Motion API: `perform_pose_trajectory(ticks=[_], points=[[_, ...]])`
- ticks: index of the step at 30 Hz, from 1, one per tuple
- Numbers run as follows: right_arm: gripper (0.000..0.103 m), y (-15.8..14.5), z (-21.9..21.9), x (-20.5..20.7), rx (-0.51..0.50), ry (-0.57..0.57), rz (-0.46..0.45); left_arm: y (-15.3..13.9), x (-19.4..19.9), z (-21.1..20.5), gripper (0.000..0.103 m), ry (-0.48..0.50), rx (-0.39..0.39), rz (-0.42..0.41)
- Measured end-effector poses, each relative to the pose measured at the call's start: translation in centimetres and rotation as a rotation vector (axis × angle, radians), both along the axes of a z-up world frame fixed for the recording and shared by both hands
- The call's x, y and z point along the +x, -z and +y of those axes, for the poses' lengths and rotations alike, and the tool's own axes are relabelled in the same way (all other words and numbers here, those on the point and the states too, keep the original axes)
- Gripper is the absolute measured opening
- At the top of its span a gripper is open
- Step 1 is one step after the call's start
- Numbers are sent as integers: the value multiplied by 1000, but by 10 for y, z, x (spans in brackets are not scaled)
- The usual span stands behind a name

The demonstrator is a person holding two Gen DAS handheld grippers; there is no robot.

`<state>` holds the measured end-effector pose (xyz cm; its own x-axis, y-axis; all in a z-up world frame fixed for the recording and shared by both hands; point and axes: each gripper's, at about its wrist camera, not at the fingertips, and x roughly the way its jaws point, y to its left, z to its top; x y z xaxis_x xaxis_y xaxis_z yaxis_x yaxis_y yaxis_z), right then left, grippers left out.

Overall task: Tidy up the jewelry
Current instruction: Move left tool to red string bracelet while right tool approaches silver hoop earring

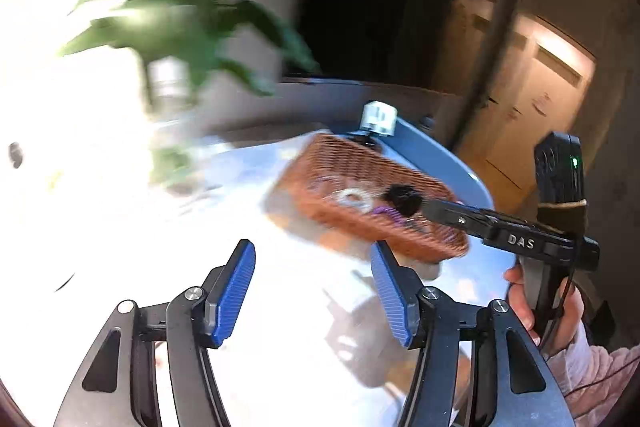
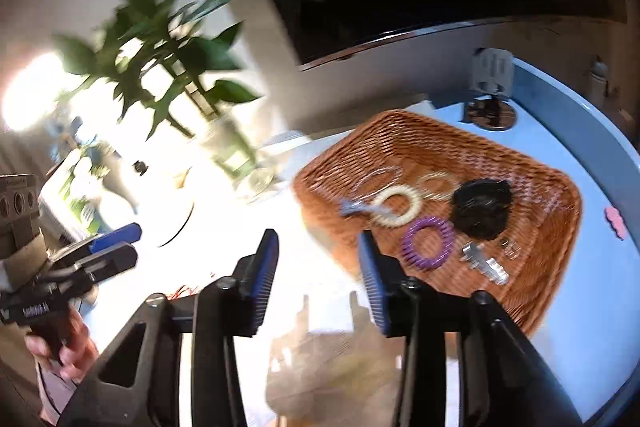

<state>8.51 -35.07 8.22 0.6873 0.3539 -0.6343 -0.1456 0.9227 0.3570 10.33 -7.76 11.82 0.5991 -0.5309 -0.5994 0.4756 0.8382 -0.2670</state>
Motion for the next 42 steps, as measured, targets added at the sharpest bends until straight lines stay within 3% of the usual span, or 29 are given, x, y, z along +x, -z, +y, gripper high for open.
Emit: perform_pose_trajectory(ticks=[7,13,16,22,31,38,42], points=[[47,58,52,-5,-54,-68,79,28,-32,87,64,-165,-11,47],[47,99,81,-7,-121,-99,121,69,-37,119,64,-217,-23,120],[47,100,87,-7,-162,-103,111,88,-38,118,64,-200,6,143],[47,105,82,-3,-154,-97,143,110,-19,92,64,-181,138,150],[47,104,88,-2,-183,-118,143,128,30,100,62,-266,139,220],[47,91,117,12,-189,-260,250,146,34,91,61,-271,212,201],[47,76,140,39,-208,-321,203,145,34,95,61,-270,179,202]])
